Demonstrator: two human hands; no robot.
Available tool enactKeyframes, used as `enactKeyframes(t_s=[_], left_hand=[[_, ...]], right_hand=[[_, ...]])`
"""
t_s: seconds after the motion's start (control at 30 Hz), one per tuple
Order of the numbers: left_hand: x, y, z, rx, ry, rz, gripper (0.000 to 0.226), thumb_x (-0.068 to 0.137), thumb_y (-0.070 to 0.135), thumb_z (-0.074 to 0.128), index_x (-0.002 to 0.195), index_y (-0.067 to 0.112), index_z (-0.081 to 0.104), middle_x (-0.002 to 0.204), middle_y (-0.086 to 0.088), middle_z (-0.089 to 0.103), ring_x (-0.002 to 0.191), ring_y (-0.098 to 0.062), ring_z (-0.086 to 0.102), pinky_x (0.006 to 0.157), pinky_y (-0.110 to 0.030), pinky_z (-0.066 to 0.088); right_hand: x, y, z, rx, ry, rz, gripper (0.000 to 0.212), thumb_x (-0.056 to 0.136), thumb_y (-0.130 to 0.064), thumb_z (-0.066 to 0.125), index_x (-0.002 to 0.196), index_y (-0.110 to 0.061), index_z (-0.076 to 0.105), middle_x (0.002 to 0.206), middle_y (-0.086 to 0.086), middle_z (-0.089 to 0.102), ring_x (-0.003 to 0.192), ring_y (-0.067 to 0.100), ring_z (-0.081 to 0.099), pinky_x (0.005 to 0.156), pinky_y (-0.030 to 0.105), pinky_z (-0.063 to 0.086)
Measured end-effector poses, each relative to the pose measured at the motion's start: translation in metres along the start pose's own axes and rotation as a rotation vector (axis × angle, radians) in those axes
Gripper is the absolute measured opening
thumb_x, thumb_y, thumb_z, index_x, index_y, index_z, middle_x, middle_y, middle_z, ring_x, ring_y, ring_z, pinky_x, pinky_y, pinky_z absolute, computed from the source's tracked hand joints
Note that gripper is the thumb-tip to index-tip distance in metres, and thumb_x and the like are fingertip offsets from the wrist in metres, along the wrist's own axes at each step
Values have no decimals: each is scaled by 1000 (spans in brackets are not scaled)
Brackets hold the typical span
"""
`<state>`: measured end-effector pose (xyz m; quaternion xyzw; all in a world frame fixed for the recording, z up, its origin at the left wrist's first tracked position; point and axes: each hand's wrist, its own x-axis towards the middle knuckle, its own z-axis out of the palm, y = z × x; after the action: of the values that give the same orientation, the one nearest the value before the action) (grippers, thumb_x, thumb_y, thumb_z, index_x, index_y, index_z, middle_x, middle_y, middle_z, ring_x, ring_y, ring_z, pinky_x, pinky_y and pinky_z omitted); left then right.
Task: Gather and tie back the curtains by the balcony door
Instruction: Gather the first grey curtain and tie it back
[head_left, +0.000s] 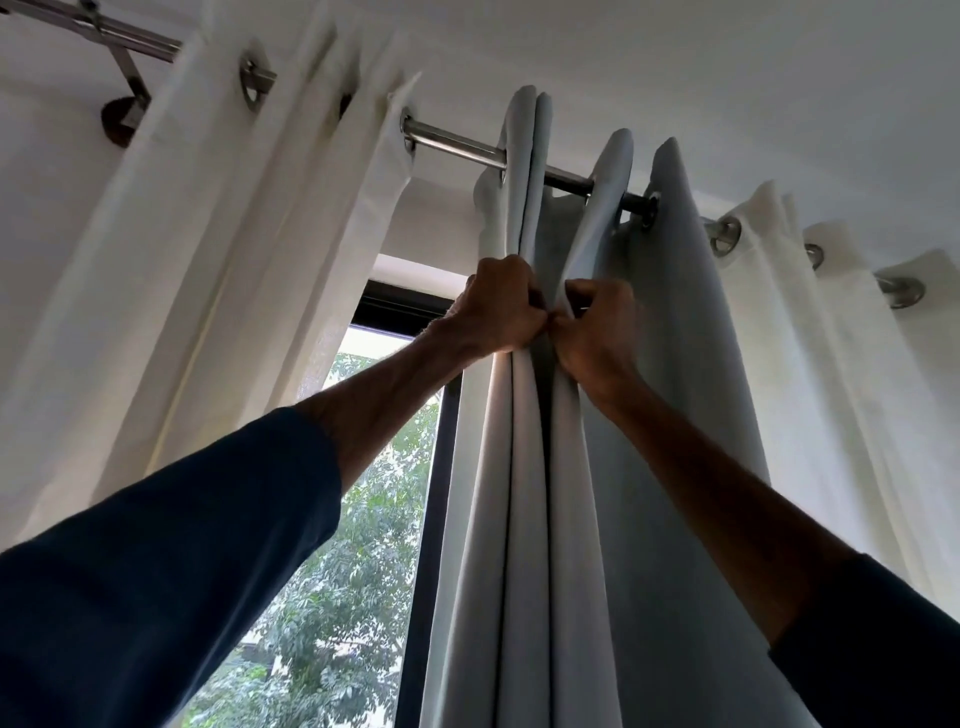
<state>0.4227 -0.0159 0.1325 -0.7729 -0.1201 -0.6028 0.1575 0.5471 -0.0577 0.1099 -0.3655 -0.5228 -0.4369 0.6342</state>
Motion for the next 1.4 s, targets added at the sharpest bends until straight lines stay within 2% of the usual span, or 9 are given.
enactKeyframes(t_s=[0.23, 0.4, 0.57, 0.73, 0.8, 0.93, 1.13, 1.27, 1.4], left_hand=[[4, 14, 1, 11, -137, -104, 59, 66, 36, 42, 103, 0, 70, 101, -17, 71, 95, -30, 66, 81, -37, 56], [11, 30, 9, -90, -48, -302, 39, 99, 23, 41, 117, -5, 60, 116, -24, 64, 106, -41, 64, 70, -32, 45], [17, 36, 20, -131, 15, -298, 49, 87, 57, 58, 93, 8, 59, 85, -6, 65, 82, -25, 66, 67, -29, 47], [17, 39, 23, 18, 67, -321, 44, 80, 33, 77, 105, 0, 63, 92, -10, 62, 94, -28, 65, 63, -29, 43], [17, 38, 26, 52, 66, -295, 46, 80, 29, 78, 109, -3, 63, 104, -17, 66, 103, -33, 65, 70, -32, 47], [17, 38, 31, 67, 57, -225, 49, 83, 33, 71, 111, -6, 59, 113, -23, 64, 105, -40, 63, 77, -34, 49], [16, 37, 28, 30, 35, -191, 37, 84, 22, 68, 65, 4, 43, 66, -4, 50, 61, -20, 52, 49, -19, 37], [11, 21, 20, 19, 48, -232, 32, 86, 19, 67, 68, 0, 48, 64, -2, 48, 58, -17, 48, 46, -14, 32], [7, 2, 10, 80, 43, -278, 54, 85, 29, 64, 116, -14, 54, 121, -30, 59, 114, -45, 55, 82, -35, 44]], right_hand=[[-2, 5, -20, 47, -24, -26, 35, 78, -12, 74, 50, -3, 56, 40, -6, 38, 35, 6, 33, 38, 11, 22], [-6, 11, -26, 21, -69, -61, 32, 88, -22, 74, 62, -4, 68, 50, 5, 63, 43, 16, 57, 41, 19, 43], [-14, 18, -31, 45, -196, -78, 27, 81, -2, 68, 58, -13, 61, 45, -8, 51, 39, 4, 50, 46, 14, 41], [-5, 33, -51, 151, -545, -16, 11, 93, -16, 70, 100, -11, 76, 89, 11, 76, 80, 23, 72, 70, 25, 59], [0, 40, -66, 64, -445, -24, 14, 91, -23, 72, 102, -17, 77, 91, 3, 75, 80, 18, 71, 69, 16, 54], [19, 65, -97, -318, 223, -138, 25, 76, -30, 76, 98, -17, 76, 103, 5, 68, 102, 24, 62, 80, 16, 35], [30, 91, -105, -391, -18, 104, 61, 88, -37, 73, 135, -7, 50, 137, 15, 53, 132, 36, 42, 106, 41, 34], [20, 92, -92, -330, -71, 32, 39, 93, -11, 60, 130, 2, 54, 133, 23, 54, 125, 42, 43, 97, 40, 32], [23, 71, -77, -360, -85, -74, 3, 86, -1, 58, 86, 1, 56, 97, 23, 57, 83, 37, 48, 63, 35, 14]])
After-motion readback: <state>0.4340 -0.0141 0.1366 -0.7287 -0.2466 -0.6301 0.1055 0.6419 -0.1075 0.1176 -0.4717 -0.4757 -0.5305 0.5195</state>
